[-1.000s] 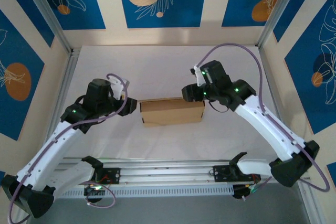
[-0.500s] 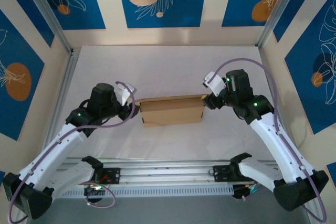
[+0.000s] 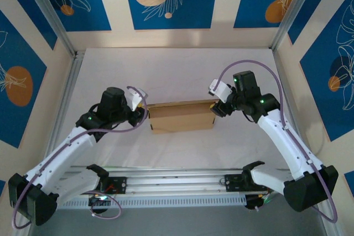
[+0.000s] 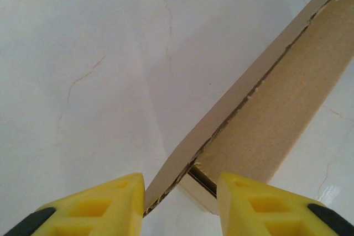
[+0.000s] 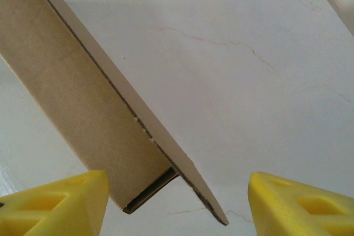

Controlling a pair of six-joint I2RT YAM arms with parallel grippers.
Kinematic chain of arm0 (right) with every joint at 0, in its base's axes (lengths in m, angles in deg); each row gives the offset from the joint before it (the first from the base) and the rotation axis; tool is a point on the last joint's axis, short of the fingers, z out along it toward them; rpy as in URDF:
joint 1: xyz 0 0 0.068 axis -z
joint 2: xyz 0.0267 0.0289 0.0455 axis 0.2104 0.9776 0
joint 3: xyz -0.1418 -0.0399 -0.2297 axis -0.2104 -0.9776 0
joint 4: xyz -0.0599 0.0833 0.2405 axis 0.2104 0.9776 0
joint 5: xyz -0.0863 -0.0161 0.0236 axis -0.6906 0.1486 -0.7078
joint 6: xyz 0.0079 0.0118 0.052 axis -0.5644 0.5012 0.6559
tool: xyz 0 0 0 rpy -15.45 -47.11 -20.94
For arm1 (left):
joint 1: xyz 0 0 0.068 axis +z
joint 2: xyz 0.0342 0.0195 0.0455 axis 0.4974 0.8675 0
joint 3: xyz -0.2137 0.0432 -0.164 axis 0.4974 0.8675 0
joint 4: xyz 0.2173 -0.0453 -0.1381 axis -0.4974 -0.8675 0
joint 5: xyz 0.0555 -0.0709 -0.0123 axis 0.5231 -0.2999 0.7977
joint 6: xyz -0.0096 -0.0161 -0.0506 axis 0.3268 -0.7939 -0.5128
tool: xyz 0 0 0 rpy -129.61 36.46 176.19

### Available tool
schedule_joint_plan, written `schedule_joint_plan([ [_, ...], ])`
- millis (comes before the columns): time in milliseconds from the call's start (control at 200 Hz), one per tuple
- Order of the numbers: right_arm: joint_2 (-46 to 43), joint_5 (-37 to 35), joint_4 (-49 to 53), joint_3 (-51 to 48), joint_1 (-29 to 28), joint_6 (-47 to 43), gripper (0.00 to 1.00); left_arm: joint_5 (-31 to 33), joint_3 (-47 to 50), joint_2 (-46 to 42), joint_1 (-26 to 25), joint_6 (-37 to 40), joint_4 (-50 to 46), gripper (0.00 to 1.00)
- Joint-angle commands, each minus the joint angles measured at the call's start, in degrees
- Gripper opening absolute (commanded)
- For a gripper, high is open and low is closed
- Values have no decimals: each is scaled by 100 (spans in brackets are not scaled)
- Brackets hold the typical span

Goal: Fold the paper box

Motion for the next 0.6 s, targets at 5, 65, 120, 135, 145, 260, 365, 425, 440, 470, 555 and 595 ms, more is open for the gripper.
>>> schedule_joint_plan([
  [5, 210, 110, 184, 130, 65, -414, 67, -217, 87, -1, -40, 42, 176, 37],
  [65, 323, -16, 190, 121, 61, -539, 65, -187, 105, -11, -39, 33, 201, 37],
  [120, 366, -57, 206, 126, 65, -565, 63, -171, 120, -10, -43, 33, 221, 36],
  [135, 362, -37, 210, 122, 70, -567, 62, -169, 127, -9, -36, 26, 235, 36],
  [145, 357, -20, 203, 122, 69, -566, 62, -169, 124, -6, -46, 25, 241, 36],
  [260, 290, 31, 134, 97, 156, -583, 58, -178, 123, 33, -43, 32, 275, 34],
  [365, 309, -206, 45, 77, 206, -730, 50, -186, 115, 59, -39, 66, 278, 30],
  [425, 371, -307, 29, 125, 222, -762, 44, -199, 114, 67, -38, 76, 292, 27],
  [440, 399, -303, 35, 136, 224, -762, 42, -203, 114, 69, -37, 77, 304, 26],
  [470, 439, -286, 46, 168, 237, -746, 39, -219, 114, 70, -40, 77, 313, 25],
  [555, 568, -250, 138, 272, 247, -685, 28, -292, 84, 106, -39, 99, 300, 20],
  [595, 602, -215, 171, 317, 245, -641, 22, -330, 62, 130, -39, 103, 292, 17],
])
